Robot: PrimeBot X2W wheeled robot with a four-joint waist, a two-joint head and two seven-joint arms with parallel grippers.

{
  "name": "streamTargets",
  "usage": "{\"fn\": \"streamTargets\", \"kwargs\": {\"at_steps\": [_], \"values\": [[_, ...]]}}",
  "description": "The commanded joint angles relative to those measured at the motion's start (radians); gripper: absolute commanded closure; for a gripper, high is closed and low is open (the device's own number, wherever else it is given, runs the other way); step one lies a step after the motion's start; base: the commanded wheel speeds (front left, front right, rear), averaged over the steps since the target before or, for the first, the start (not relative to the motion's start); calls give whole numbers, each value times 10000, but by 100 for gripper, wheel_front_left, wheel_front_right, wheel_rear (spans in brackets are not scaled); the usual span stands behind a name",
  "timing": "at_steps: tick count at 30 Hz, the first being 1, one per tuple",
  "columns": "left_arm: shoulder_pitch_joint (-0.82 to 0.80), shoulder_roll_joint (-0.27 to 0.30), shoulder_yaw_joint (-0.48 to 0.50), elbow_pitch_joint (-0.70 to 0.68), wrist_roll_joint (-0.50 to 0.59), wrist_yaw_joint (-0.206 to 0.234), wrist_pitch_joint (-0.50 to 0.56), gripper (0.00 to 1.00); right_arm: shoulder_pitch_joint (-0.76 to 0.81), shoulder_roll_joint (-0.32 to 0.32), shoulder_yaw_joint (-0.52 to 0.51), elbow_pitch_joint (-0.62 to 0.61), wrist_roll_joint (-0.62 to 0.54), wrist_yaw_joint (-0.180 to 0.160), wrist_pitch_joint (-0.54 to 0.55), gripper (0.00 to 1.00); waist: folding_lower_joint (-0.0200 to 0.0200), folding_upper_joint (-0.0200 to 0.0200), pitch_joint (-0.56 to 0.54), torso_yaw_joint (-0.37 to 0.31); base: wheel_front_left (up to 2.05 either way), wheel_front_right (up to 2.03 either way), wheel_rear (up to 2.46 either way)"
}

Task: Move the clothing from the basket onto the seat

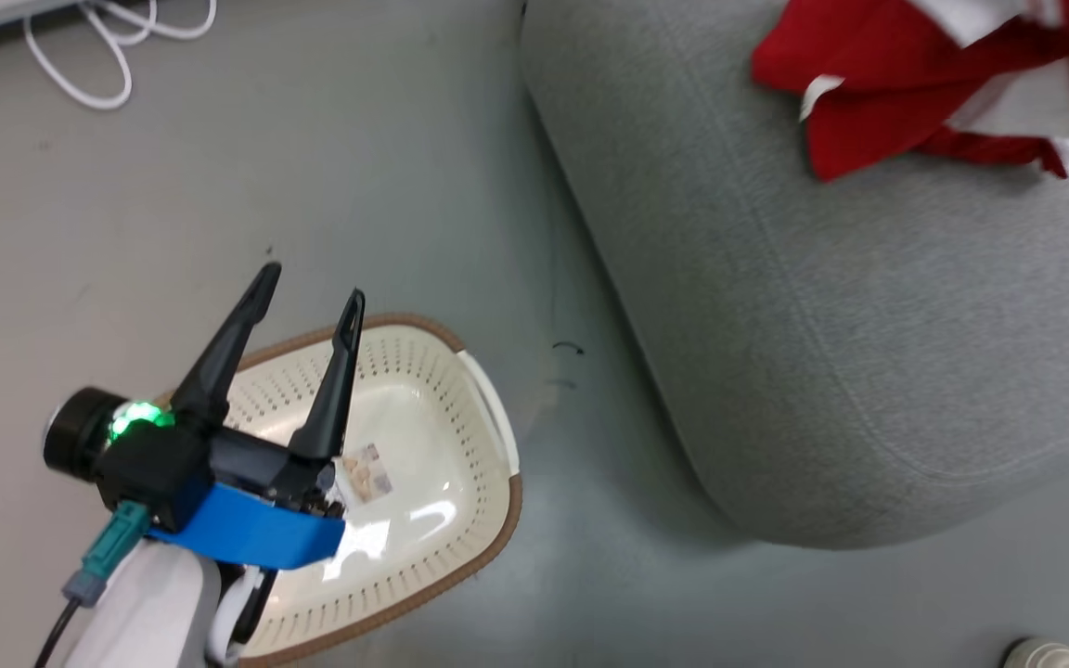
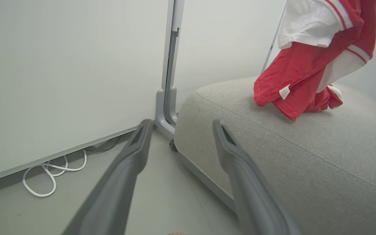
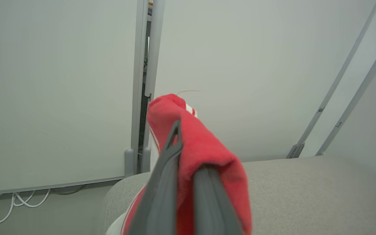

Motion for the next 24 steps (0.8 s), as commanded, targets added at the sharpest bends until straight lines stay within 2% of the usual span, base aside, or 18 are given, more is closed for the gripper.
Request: {"fn": "streamTargets", "kwargs": {"at_steps": [1,8,13,16,23,24], "values": [[-430,87,-6,-276,88,-12,-25,0,-438,-417,-387,-69,30,5,66,100,-3,0,867,632,0,0,0],[-716,401,251,-1062,270,-12,-25,0,-1112,-1434,-1645,-55,-407,3,117,100,-3,0,2292,1114,0,0,0],[-831,532,302,-1328,356,-7,-25,0,-791,-1572,-2240,557,-786,4,-134,100,-3,0,2916,1329,0,0,0],[-954,573,271,-1490,413,-9,-25,0,-482,-1273,-2758,1413,-1092,5,-640,100,-3,0,3220,1492,0,0,0],[-1131,408,205,-1476,448,-10,-25,0,-140,-844,-3112,2922,-1803,4,-1389,100,-3,0,3173,1664,0,0,0],[-1122,372,186,-1445,439,-8,-25,0,-115,-778,-3107,3069,-1877,4,-1460,55,-3,0,3111,1687,0,0,0]]}}
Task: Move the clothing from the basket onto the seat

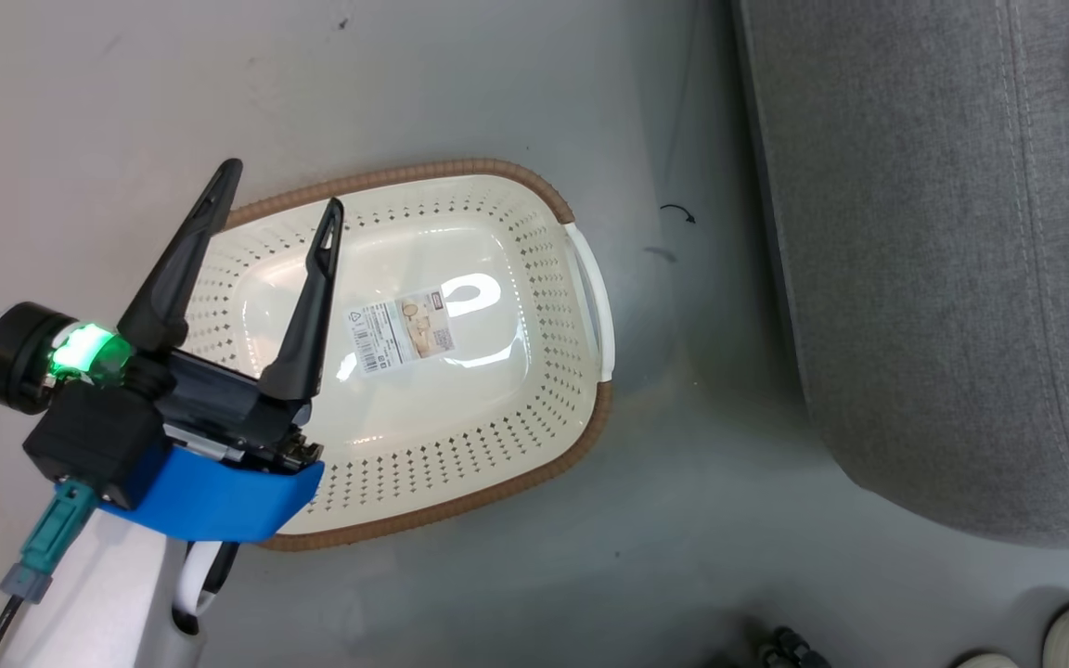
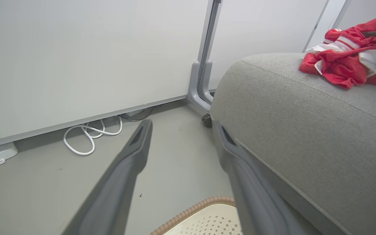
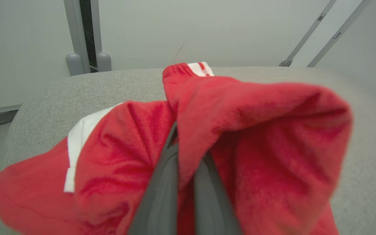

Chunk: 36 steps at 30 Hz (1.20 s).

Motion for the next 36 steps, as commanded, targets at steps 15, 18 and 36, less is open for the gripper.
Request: {"fn": "streamTargets", "kwargs": {"at_steps": [15,18,36], "values": [[364,-950,-88,744,-246,-10,-25,0,1274,633,371,100,-264,2,-346,0,-2,1,-2335,409,0,0,0],[584,-1222,-20,1088,-413,-11,-25,0,1939,823,458,-275,-159,2,-263,0,-2,1,-3018,564,0,0,0],[2552,-2325,1423,2817,-778,-11,-25,0,6911,2452,2283,-3273,353,3,-701,0,-2,1,-6360,1137,0,0,0]]}}
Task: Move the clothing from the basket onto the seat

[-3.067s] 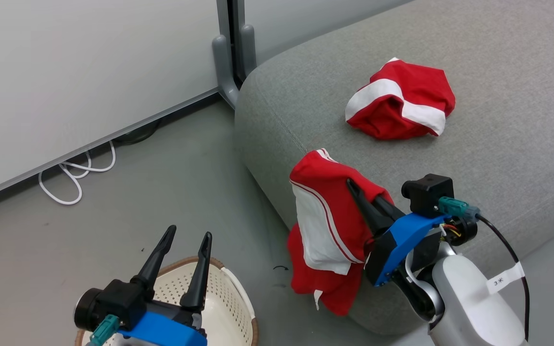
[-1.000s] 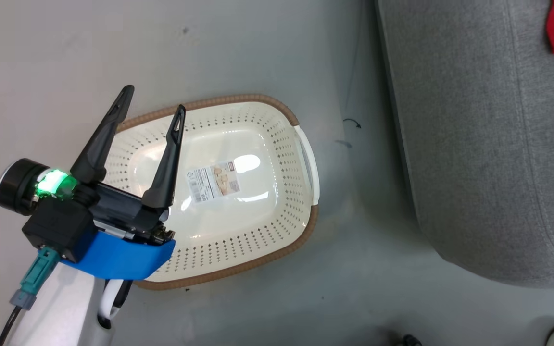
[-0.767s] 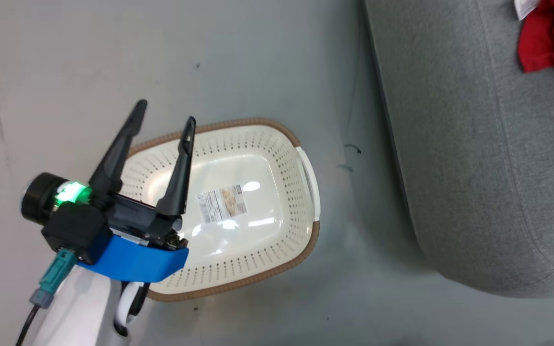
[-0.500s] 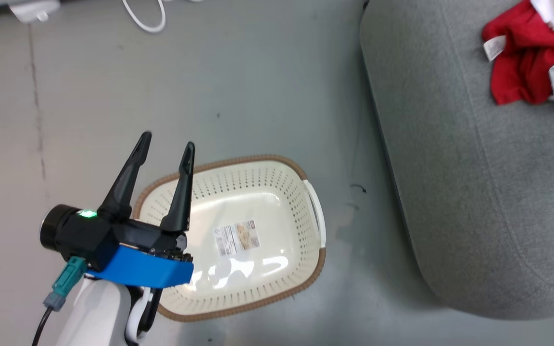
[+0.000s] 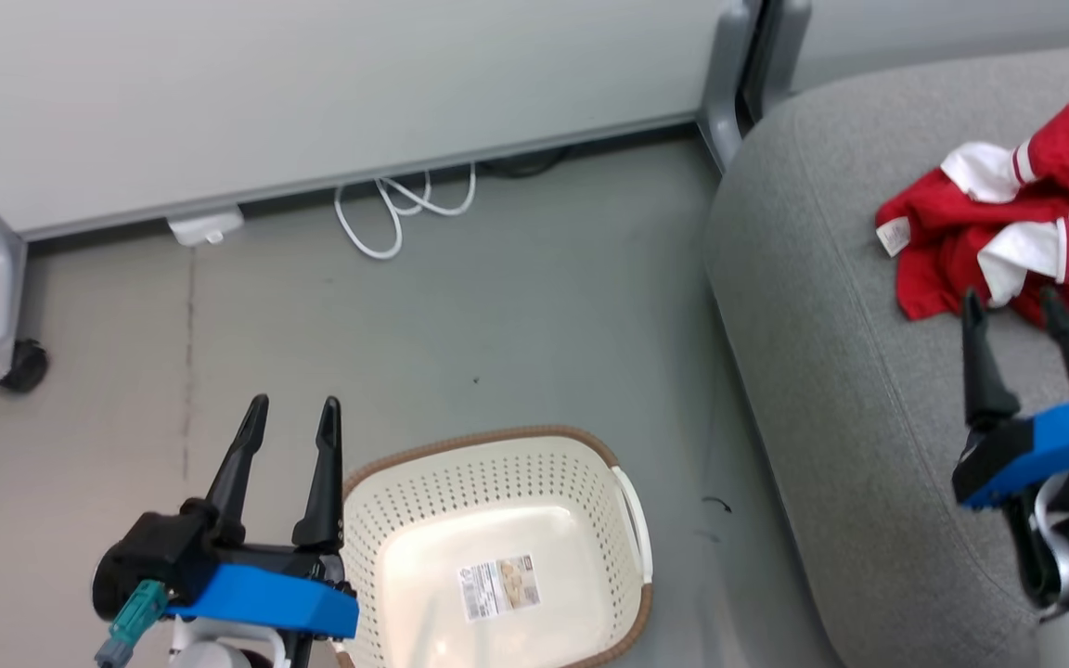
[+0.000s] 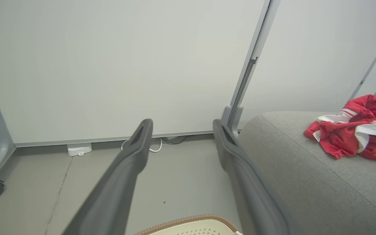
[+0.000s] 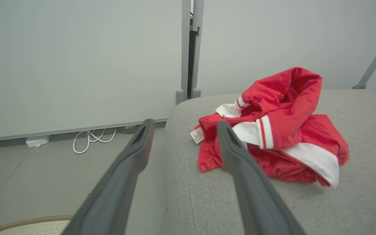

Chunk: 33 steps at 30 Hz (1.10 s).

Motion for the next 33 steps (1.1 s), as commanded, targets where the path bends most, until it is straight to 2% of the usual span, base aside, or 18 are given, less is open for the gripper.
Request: {"fn": "streamTargets", "kwargs": {"at_steps": [1,6,17,33], "values": [[122,8,90,51,-62,-10,-23,0,244,74,32,-121,-12,5,-84,0,4,0,-402,266,0,0,0],[407,-73,382,257,201,-10,-23,0,1134,436,447,-637,250,4,-384,0,4,0,-776,486,0,0,0],[847,-216,1010,633,418,-10,-23,0,2406,798,1127,-621,139,5,-1071,0,4,0,-1346,1193,0,0,0],[925,-118,994,752,348,-10,-23,0,2650,840,1594,-512,473,5,-1270,0,4,0,-1409,1427,0,0,0]]}}
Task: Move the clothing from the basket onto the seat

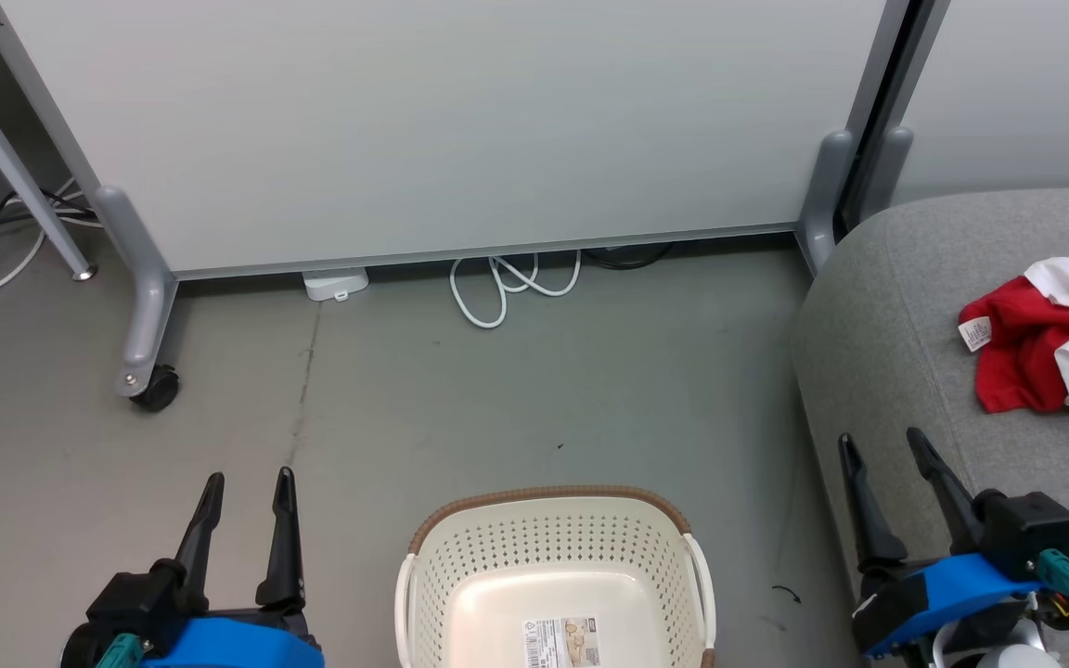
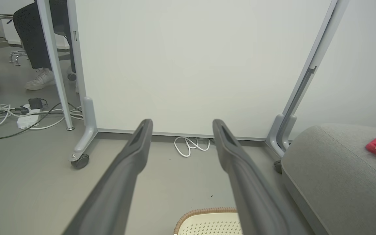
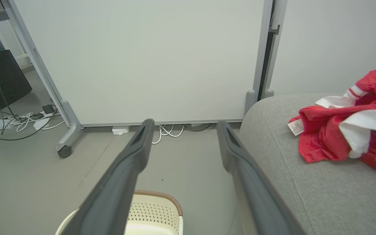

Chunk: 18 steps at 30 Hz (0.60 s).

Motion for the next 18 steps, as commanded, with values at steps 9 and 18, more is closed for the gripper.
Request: {"fn": "streamTargets", "kwargs": {"at_steps": [9,18], "values": [[-2,221,-201,94,-359,-10,-25,0,105,19,6,57,99,5,40,0,0,-1,41,-34,0,0,0],[-73,219,-186,204,-311,-10,-25,0,13,20,34,119,176,5,23,0,0,-1,78,-83,0,0,0]]}}
